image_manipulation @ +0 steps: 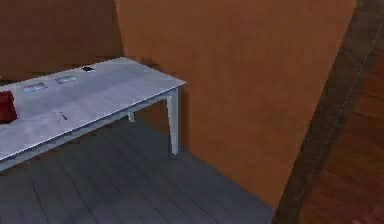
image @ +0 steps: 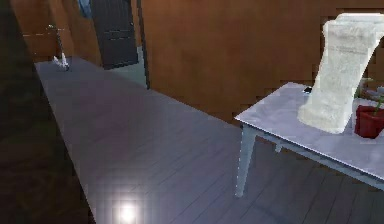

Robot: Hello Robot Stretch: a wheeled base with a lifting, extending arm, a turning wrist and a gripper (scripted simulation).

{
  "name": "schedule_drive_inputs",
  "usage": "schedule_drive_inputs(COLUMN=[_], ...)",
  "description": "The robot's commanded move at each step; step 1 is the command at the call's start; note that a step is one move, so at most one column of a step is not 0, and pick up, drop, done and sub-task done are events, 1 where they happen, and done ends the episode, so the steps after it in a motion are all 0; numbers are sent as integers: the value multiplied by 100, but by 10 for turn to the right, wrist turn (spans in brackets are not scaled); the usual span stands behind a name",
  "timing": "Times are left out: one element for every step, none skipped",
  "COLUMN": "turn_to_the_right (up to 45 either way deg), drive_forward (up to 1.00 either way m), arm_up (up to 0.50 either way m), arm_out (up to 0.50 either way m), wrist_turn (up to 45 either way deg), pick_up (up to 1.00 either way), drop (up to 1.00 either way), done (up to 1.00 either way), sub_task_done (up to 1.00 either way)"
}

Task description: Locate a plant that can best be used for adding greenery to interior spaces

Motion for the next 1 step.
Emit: schedule_drive_inputs(turn_to_the_right=[390], drive_forward=[0], arm_up=[0], arm_out=[0], wrist_turn=[0], pick_up=[0], drop=[0], done=[0], sub_task_done=[0])
